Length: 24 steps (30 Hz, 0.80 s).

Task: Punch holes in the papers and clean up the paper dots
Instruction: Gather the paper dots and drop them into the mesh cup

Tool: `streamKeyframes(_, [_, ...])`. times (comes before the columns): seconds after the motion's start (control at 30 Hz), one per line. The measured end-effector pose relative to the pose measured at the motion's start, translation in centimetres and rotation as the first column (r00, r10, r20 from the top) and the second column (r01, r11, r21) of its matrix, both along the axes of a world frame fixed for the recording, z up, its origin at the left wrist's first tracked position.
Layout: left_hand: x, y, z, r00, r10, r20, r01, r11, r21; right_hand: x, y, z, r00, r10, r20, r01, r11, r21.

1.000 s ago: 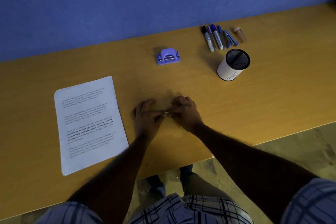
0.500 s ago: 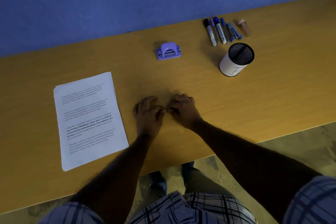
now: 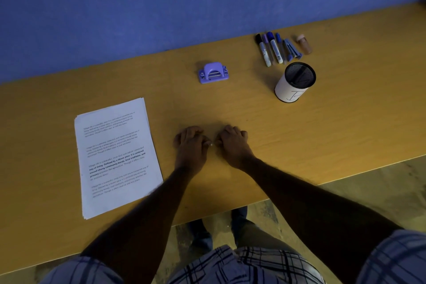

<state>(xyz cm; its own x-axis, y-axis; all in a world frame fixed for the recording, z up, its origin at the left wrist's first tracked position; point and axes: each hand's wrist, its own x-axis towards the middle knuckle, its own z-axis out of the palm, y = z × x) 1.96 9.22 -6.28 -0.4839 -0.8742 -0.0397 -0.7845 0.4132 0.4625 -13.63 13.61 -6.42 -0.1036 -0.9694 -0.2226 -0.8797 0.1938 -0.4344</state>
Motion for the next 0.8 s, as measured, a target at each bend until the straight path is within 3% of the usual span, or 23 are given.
streamKeyframes(0.13, [-0.7,-0.8,1.3,0.989,0.057,-0.136,-0.048,0.997,0.067,-1.5,0.0,1.7,0.964,-0.186,0.190,0.176,0.982,0.068])
streamKeyframes(0.27, [-2.7,-2.3,3.5,0.923,0.117,-0.367,-0.040,0.977,0.210,-3.4,0.1,3.6,0.866,-0.299,0.400,0.283,0.954,0.101])
streamKeyframes(0.4, [-5.9,-3.5,5.9,0.863,0.175,-0.474,0.002,0.937,0.349,-5.5,0.1,6.5,0.606,-0.439,0.663,0.467,0.871,0.151])
streamKeyframes(0.5, [-9.4,-4.5,7.8,0.850,0.133,-0.509,0.079,0.925,0.373,-7.8,-0.1,8.5,0.458,-0.470,0.755,0.558,0.813,0.168])
streamKeyframes(0.6, [-13.6,-5.4,9.9,0.844,0.070,-0.532,0.141,0.928,0.346,-10.3,-0.5,10.6,0.417,-0.439,0.796,0.607,0.786,0.117])
streamKeyframes(0.8, [-21.1,-6.8,13.5,0.854,-0.084,-0.513,0.225,0.949,0.219,-16.3,-1.4,12.7,0.448,-0.443,0.777,0.689,0.725,0.016])
